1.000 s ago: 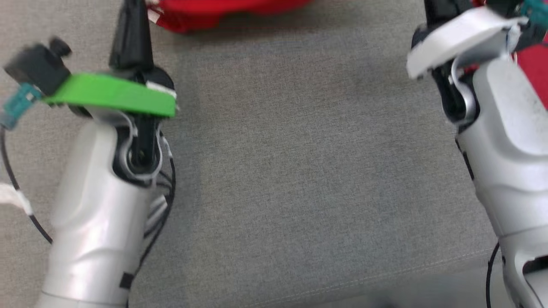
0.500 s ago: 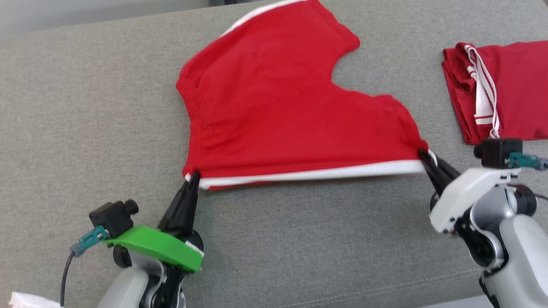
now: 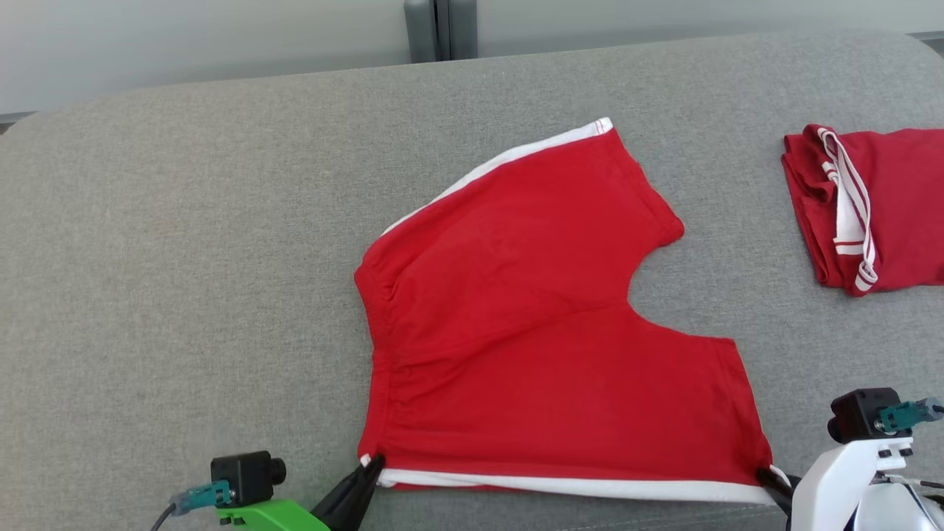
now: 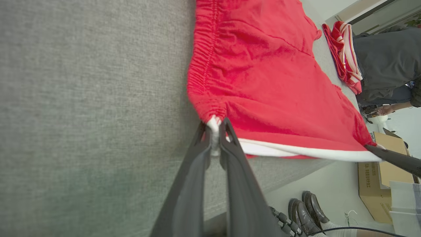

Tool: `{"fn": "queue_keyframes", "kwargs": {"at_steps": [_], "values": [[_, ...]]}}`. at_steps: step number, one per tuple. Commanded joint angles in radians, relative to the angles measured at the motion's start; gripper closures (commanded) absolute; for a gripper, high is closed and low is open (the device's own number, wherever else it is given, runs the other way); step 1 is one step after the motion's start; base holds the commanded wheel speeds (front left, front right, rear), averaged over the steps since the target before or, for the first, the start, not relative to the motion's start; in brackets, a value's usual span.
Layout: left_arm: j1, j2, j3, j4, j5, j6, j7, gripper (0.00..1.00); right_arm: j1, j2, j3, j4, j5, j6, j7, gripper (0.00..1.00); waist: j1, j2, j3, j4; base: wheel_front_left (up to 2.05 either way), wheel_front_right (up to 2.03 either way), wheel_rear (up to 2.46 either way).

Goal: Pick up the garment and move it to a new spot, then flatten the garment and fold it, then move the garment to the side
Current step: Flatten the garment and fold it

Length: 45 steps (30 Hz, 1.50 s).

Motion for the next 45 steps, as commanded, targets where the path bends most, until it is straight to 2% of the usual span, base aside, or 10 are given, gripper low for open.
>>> {"fn": "queue_keyframes", "kwargs": {"at_steps": [1,5,8,16,25,36,37,38,39,45], "values": [[0.016,0.026,0.006,-0.02,-0.011,0.016,0.019,1.0,0.015,-0.001,-0.011,-0.028,-0.01,-0.002,0.037,1.0,0.0001,0.0,0.0,0.004,0.0,0.0,0.0],[0.011,0.034,0.025,-0.095,-0.03,0.019,0.023,1.0,-0.049,-0.023,-0.026,-0.095,-0.028,-0.002,0.031,1.0,0.0001,0.0,0.008,0.01,0.0,0.0,0.0],[-0.032,0.033,0.035,-0.114,-0.028,0.008,0.026,1.0,-0.133,-0.066,0.001,-0.072,-0.047,-0.002,-0.002,1.0,0.0001,0.0,0.016,0.012,0.0,0.0,0.0],[-0.23,-0.079,0.082,-0.066,-0.061,-0.025,-0.025,1.0,-0.474,-0.224,0.139,0.16,-0.044,-0.002,-0.086,1.0,0.0001,0.0,0.075,0.044,0.0,0.0,0.0],[-0.458,-0.176,0.076,0.121,-0.071,-0.069,-0.038,1.0,-0.839,-0.312,0.34,0.44,-0.049,-0.002,-0.222,1.0,0.0001,0.0,0.18,0.103,0.0,0.0,0.0],[-0.629,-0.26,0.082,0.322,-0.044,-0.068,-0.141,1.0,-1.105,-0.301,0.442,0.735,-0.068,-0.002,-0.391,1.0,0.0001,0.0,0.265,0.17,0.0,0.0,0.0],[-0.638,-0.265,0.079,0.335,-0.046,-0.07,-0.145,1.0,-1.12,-0.295,0.444,0.759,-0.068,-0.002,-0.406,0.29,0.0001,0.0,0.268,0.174,0.0,0.0,0.0],[-0.645,-0.268,0.075,0.343,-0.05,-0.072,-0.145,0.67,-1.132,-0.289,0.441,0.775,-0.066,-0.002,-0.424,0.0,0.0001,0.0,0.27,0.177,0.0,0.0,0.0],[-0.65,-0.272,0.069,0.355,-0.05,-0.073,-0.148,0.0,-1.146,-0.281,0.439,0.793,-0.066,-0.002,-0.444,0.0,0.0001,0.0,0.271,0.18,0.0,0.0,0.0],[-0.654,-0.289,0.056,0.381,-0.066,-0.084,-0.185,0.0,-1.184,-0.234,0.41,0.861,-0.067,-0.002,-0.604,0.0,0.0001,0.0,0.244,0.184,0.0,0.0,0.0]]}}
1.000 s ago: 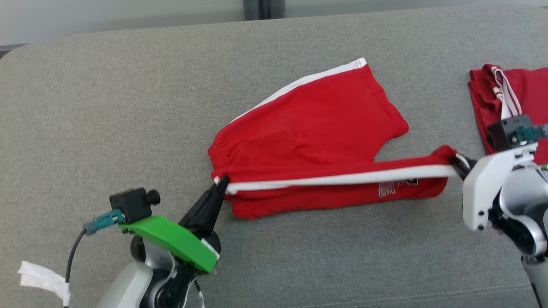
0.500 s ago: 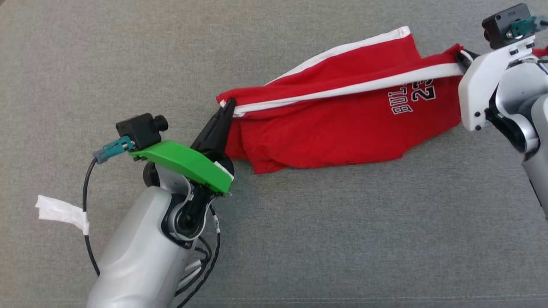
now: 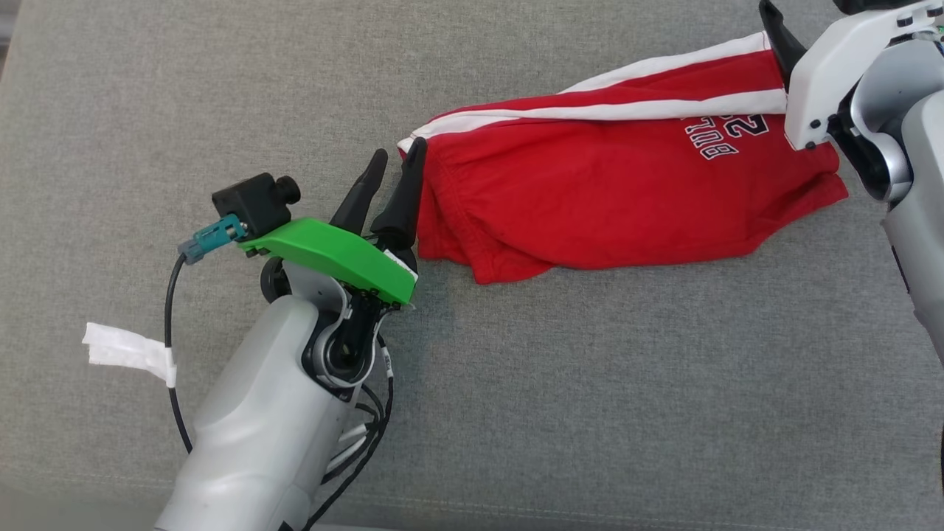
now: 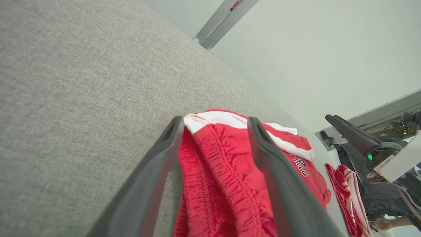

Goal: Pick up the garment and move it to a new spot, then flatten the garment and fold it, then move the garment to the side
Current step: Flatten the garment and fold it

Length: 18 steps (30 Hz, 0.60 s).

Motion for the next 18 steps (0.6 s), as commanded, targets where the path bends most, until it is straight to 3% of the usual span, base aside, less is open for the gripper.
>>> {"fn": "queue_keyframes", "kwargs": {"at_steps": [1,5,9,13,18], "values": [[0.0,-0.003,0.003,0.002,-0.003,-0.007,-0.02,0.0,-0.007,0.006,-0.007,0.014,0.006,-0.002,-0.032,0.0,0.0,0.0,-0.021,-0.004,0.0,0.0,0.0],[0.04,0.012,0.015,0.001,0.021,-0.008,-0.08,0.0,0.011,0.027,-0.029,0.062,0.04,-0.002,-0.072,0.0,0.0,0.0,-0.063,-0.011,0.0,0.0,0.0],[0.109,0.041,0.049,-0.029,0.103,0.003,-0.12,0.0,0.051,0.026,-0.056,0.122,0.081,-0.002,0.007,0.0,0.0,0.0,-0.11,-0.016,0.0,0.0,0.0],[0.211,0.053,0.152,-0.122,0.26,0.029,-0.123,0.0,0.102,0.019,-0.083,0.153,0.115,-0.002,0.093,0.0,0.0,0.0,-0.128,-0.012,0.0,0.0,0.0],[0.33,0.023,0.267,-0.242,0.433,0.031,-0.123,0.0,0.144,-0.001,-0.127,0.175,0.134,-0.002,0.131,0.0,0.0,0.0,-0.113,0.009,0.0,0.0,0.0]]}}
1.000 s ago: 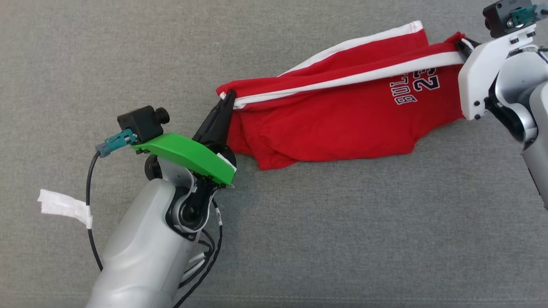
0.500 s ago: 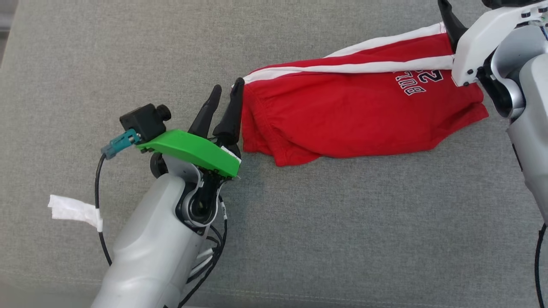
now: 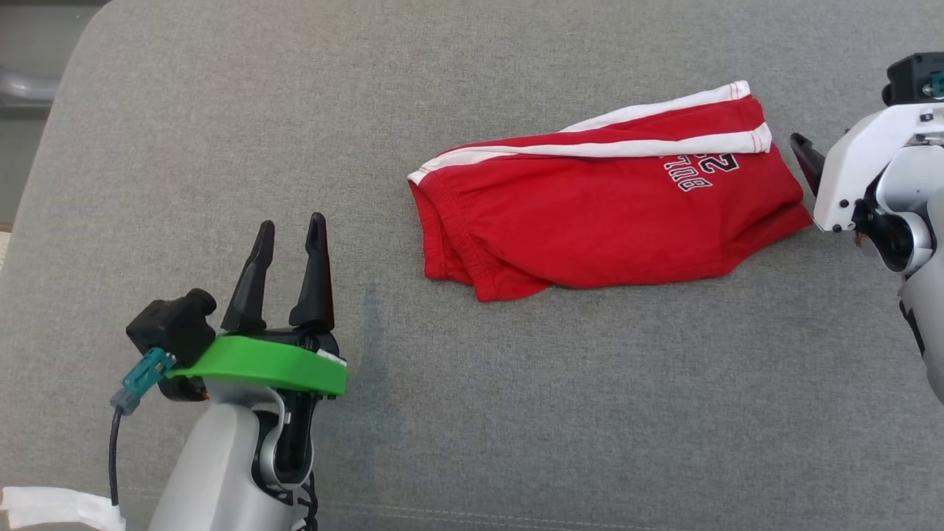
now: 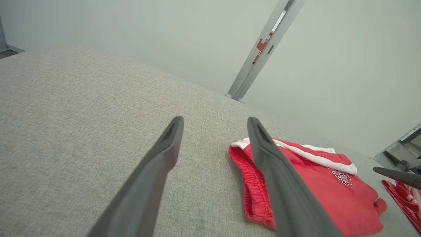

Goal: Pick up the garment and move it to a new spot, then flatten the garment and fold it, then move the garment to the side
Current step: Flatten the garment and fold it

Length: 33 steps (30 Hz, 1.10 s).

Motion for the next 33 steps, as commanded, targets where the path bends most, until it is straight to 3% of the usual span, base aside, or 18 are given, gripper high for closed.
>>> {"fn": "queue_keyframes", "kwargs": {"at_steps": [1,9,17,18,19,20,21,29,33], "values": [[0.02,-0.008,0.017,-0.023,0.04,-0.005,-0.002,0.0,0.02,-0.005,-0.014,0.011,0.006,-0.001,0.006,0.0,0.0,0.0,0.019,0.02,0.0,0.0,0.0],[0.077,-0.033,0.101,-0.08,0.199,-0.005,-0.002,0.0,0.035,0.004,-0.038,0.015,0.02,-0.001,0.031,0.0,0.0,0.0,0.064,0.066,0.0,0.0,0.0],[0.088,-0.04,0.133,-0.084,0.233,-0.013,-0.002,0.0,0.045,0.032,-0.048,0.053,-0.005,0.0,0.083,0.0,0.0,0.0,0.077,0.091,0.0,0.0,0.0],[0.089,-0.04,0.131,-0.083,0.227,-0.013,-0.002,0.0,0.051,0.039,-0.045,0.055,-0.003,0.0,0.095,0.08,0.0,0.0,0.077,0.092,0.0,0.0,0.0],[0.09,-0.04,0.13,-0.082,0.221,-0.013,-0.002,0.0,0.057,0.045,-0.038,0.053,-0.001,0.002,0.104,0.51,0.0,0.0,0.076,0.093,0.0,0.0,0.0],[0.091,-0.04,0.129,-0.08,0.219,-0.012,-0.002,0.0,0.062,0.048,-0.033,0.047,0.001,0.002,0.106,0.79,0.0,0.0,0.076,0.092,0.0,0.0,0.0],[0.093,-0.04,0.128,-0.078,0.215,-0.01,-0.002,0.0,0.069,0.051,-0.027,0.039,0.003,0.003,0.109,1.0,0.0,0.0,0.075,0.091,0.0,0.0,0.0],[0.105,-0.04,0.142,-0.058,0.206,-0.002,-0.002,0.0,0.111,0.006,-0.041,-0.004,-0.017,-0.002,0.071,1.0,0.0,0.0,0.036,0.061,0.0,0.0,0.0],[0.117,-0.04,0.15,-0.052,0.212,-0.002,-0.002,0.0,0.122,-0.023,-0.069,-0.028,-0.087,-0.002,0.043,1.0,0.0,0.0,0.005,0.03,0.0,0.0,0.0]]}}
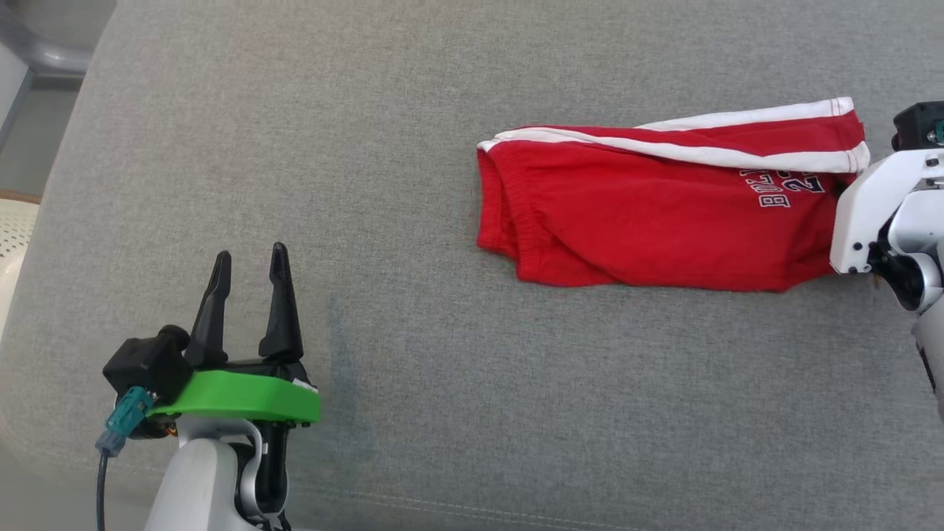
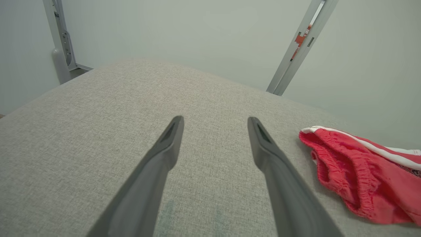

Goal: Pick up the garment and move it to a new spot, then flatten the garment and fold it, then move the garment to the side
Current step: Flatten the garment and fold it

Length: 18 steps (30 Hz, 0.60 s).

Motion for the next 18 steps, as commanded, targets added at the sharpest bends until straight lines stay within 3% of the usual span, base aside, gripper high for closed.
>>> {"fn": "queue_keyframes", "kwargs": {"at_steps": [1,12,18], "values": [[0.019,0.001,0.005,0.003,0.005,0.001,-0.002,0.0,0.021,-0.008,-0.012,-0.007,-0.029,-0.003,-0.007,1.0,0.0,0.0,-0.033,-0.037,0.0,0.0,0.0],[0.059,0.002,0.008,0.013,0.01,-0.002,-0.002,0.0,0.065,-0.005,-0.158,-0.121,-0.255,-0.002,0.038,1.0,0.0,0.0,-0.12,-0.122,0.0,0.0,0.0],[0.065,0.002,-0.005,0.023,0.02,-0.002,-0.002,0.0,0.072,0.093,-0.205,-0.209,-0.311,-0.002,0.126,1.0,0.0,0.0,-0.153,-0.123,0.0,0.0,0.0]]}}
